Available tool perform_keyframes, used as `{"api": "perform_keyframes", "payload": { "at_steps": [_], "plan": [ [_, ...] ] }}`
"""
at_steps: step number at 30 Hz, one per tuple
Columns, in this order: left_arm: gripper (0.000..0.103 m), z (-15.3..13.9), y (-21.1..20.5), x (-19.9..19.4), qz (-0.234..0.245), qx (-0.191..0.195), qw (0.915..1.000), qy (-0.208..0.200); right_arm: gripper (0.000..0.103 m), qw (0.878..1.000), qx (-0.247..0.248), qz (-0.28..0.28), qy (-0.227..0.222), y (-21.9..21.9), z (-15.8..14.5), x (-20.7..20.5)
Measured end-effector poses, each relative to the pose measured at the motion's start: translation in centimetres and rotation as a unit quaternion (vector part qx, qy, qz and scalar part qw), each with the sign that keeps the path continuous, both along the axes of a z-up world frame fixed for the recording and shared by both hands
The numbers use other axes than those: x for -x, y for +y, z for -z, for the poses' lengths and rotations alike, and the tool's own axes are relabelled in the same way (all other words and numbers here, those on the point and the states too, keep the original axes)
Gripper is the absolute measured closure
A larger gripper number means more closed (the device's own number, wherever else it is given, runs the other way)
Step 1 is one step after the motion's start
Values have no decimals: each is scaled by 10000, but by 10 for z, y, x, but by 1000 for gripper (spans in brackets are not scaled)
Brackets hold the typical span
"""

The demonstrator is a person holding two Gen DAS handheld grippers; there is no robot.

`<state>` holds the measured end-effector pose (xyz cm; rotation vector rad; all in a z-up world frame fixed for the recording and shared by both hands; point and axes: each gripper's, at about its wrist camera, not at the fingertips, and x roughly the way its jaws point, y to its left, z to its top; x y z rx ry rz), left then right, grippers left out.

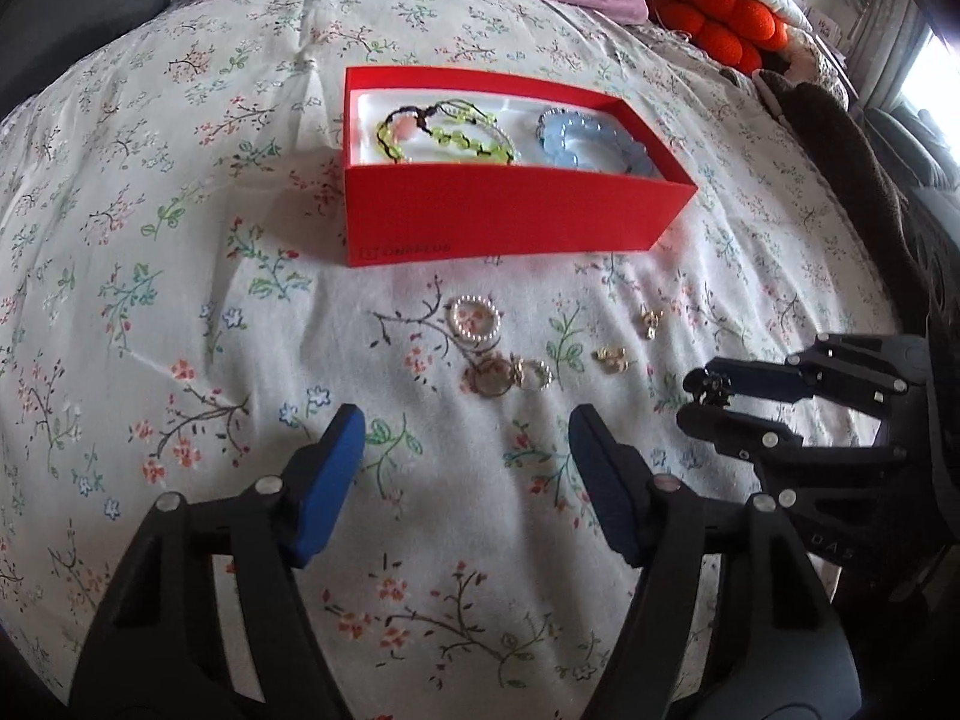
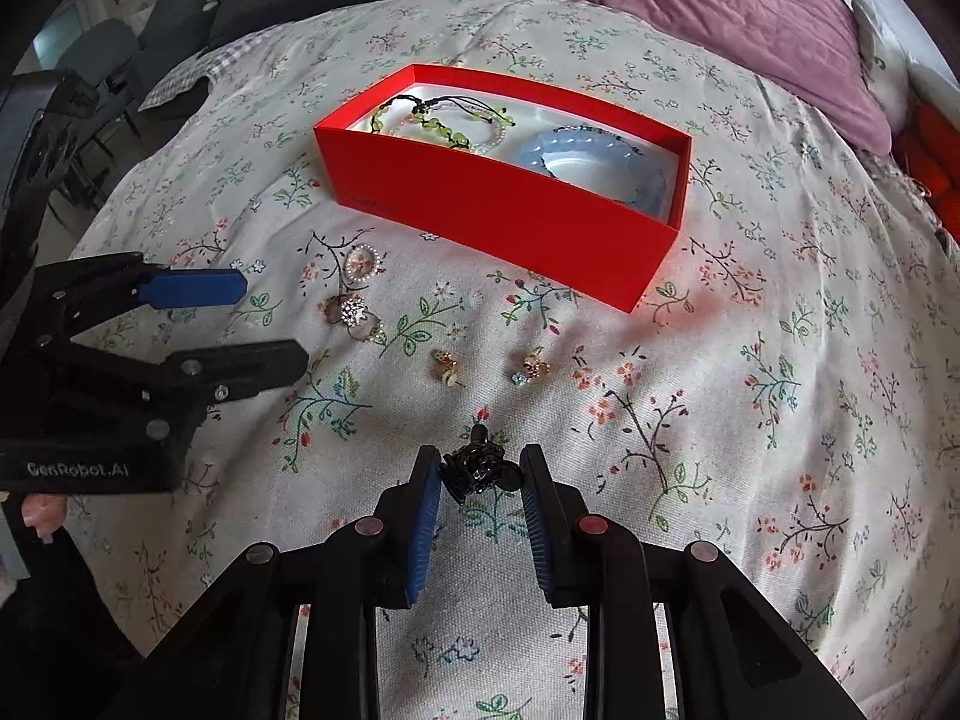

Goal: Organize jewelry
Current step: 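Grasp the black hair clip with the right gripper while the left grasps the pearl ring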

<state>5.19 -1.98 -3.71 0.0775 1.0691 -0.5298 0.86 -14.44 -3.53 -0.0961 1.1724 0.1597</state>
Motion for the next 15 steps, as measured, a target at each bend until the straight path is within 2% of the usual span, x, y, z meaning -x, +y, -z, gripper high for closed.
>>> {"api": "perform_keyframes", "payload": {
  "at_steps": [4, 6, 11, 15],
  "plan": [
    [44, -5, -3, -19, -202, 198, 9996, -18, 76, 10000, -31, 79, -41, -9, -5, 2],
    [44, -3, -9, -19, -176, 184, 9997, -55, 76, 9999, -43, 114, -49, -12, -5, 3],
    [45, 8, -25, -17, -32, -96, 9999, -129, 76, 9998, -76, 184, -61, -16, -8, 2],
    [55, 18, -31, -23, -78, -320, 9994, -123, 76, 9997, -97, 212, -49, -17, -8, 3]
  ]
}}
